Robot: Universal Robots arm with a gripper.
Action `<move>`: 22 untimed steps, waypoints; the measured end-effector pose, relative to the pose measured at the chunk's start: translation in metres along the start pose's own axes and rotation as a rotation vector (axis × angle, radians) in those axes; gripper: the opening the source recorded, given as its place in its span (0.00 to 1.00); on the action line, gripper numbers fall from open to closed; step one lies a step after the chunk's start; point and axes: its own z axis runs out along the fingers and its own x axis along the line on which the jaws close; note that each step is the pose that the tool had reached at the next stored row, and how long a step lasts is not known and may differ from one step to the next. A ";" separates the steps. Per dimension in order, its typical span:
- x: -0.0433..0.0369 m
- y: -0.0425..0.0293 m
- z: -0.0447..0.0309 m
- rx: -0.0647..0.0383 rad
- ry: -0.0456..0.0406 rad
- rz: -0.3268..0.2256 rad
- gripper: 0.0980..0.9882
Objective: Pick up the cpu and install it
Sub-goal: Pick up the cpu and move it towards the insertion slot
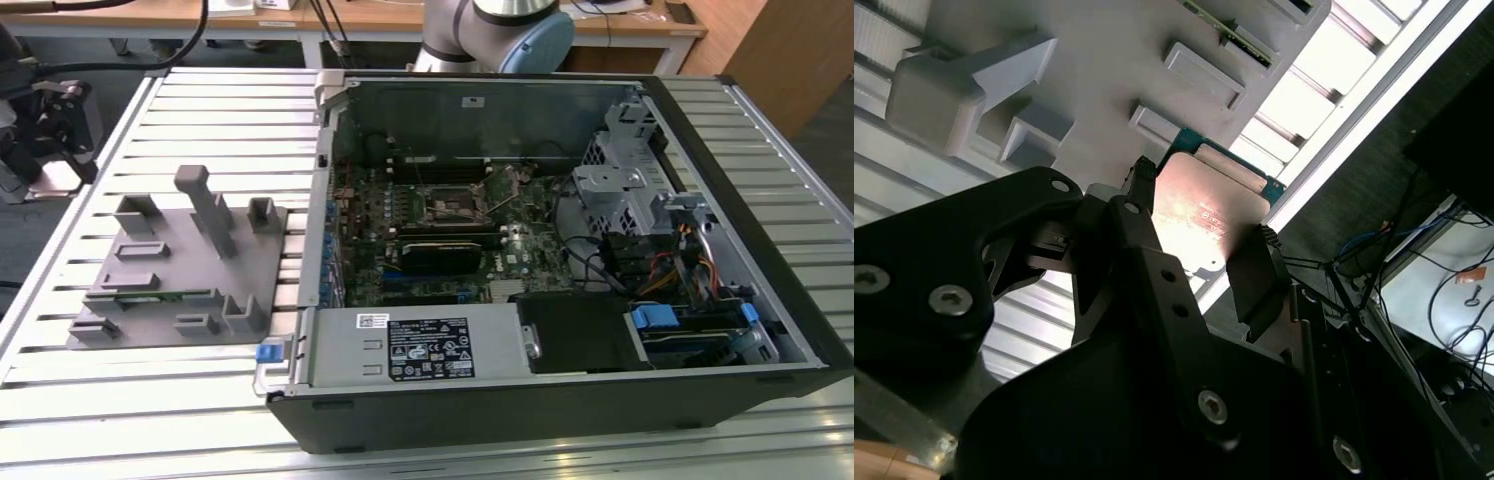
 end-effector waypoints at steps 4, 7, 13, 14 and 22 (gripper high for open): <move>0.0000 0.0000 -0.0012 0.000 0.0001 0.000 0.50; 0.0000 0.0001 -0.0019 0.000 -0.0001 0.000 0.50; 0.0000 0.0001 -0.0032 0.000 0.0001 0.000 0.50; 0.0000 0.0002 -0.0034 0.000 0.0000 0.000 0.50; 0.0001 0.0002 -0.0051 0.000 0.0000 0.000 0.50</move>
